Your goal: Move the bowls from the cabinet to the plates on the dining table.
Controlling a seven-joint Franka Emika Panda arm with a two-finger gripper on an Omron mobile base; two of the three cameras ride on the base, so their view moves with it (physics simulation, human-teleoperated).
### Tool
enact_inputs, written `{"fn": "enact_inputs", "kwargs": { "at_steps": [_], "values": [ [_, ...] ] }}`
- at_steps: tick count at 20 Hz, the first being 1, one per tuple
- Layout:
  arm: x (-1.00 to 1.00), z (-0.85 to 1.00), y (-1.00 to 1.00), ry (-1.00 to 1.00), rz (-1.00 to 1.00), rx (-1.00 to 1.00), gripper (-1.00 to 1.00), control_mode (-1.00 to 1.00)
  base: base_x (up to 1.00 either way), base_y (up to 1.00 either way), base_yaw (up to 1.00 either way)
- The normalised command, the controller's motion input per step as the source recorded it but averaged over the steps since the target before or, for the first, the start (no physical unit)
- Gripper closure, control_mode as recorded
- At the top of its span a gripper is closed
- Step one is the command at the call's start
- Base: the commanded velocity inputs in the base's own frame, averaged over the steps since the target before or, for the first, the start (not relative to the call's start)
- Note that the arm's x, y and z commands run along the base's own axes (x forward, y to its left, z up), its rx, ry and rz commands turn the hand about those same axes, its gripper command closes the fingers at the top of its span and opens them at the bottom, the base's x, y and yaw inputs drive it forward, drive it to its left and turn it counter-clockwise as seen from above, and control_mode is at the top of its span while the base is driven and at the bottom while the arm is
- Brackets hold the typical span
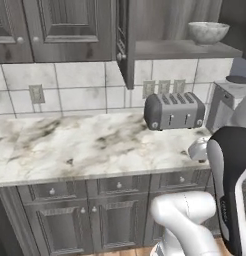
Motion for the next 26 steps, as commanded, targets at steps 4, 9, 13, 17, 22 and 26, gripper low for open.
{"fn": "enact_inputs", "kwargs": {
  "at_steps": [4, 9, 13, 17, 22, 26],
  "values": [
    [0.0, 0.0, 0.0, 0.0, 0.0, 0.0, -1.0, 1.0, 0.26, 0.01, -0.16],
    [0.0, 0.0, 0.0, 0.0, 0.0, 0.0, -1.0, 1.0, 0.86, 0.0, -0.21],
    [0.0, 0.0, 0.0, 0.0, 0.0, 0.0, -1.0, 1.0, 1.0, -0.06, -0.24],
    [0.0, 0.0, 0.0, 0.0, 0.0, 0.0, -1.0, 1.0, 0.96, -0.01, -0.17],
    [0.0, 0.0, 0.0, 0.0, 0.0, 0.0, -1.0, 1.0, 0.08, 0.0, 0.0],
    [0.0, 0.0, 0.0, 0.0, 0.0, 0.0, -1.0, 1.0, 0.0, 0.0, 0.0]
  ]
}}
